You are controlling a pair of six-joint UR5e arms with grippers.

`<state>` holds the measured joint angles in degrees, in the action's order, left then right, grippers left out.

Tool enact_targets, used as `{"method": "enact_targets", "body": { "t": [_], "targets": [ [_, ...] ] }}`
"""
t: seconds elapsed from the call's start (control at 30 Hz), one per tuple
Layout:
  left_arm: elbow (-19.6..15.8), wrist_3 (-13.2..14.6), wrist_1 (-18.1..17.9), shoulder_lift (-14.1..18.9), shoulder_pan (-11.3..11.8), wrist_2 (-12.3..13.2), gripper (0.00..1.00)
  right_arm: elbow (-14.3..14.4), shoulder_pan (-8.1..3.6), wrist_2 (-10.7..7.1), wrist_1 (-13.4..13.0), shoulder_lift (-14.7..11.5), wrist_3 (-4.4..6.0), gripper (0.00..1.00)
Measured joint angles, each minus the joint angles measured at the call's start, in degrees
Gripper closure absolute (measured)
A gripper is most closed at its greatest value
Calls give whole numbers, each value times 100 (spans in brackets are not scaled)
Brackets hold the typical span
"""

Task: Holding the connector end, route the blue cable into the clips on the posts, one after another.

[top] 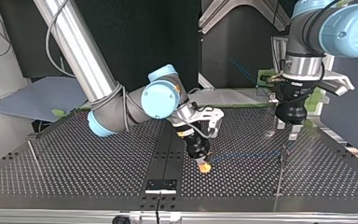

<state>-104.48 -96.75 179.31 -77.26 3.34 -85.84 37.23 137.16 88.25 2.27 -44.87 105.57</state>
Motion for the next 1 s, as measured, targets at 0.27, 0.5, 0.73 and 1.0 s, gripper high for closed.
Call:
{"method": "enact_targets", "body": {
  "t": [0.27,0.5,0.73,1.0],
  "targets": [
    [105,-11,-8,-58,3,142,0,1,-2,0,9,3,0,100],
    [138,-15,-9,-84,-19,182,0,0,4,0,9,3,0,100],
    [140,-18,-8,-84,-24,209,0,0,10,0,9,4,-3,100],
    [140,-17,-9,-78,-27,198,0,0,1,0,3,8,-17,100]
  ]
}}
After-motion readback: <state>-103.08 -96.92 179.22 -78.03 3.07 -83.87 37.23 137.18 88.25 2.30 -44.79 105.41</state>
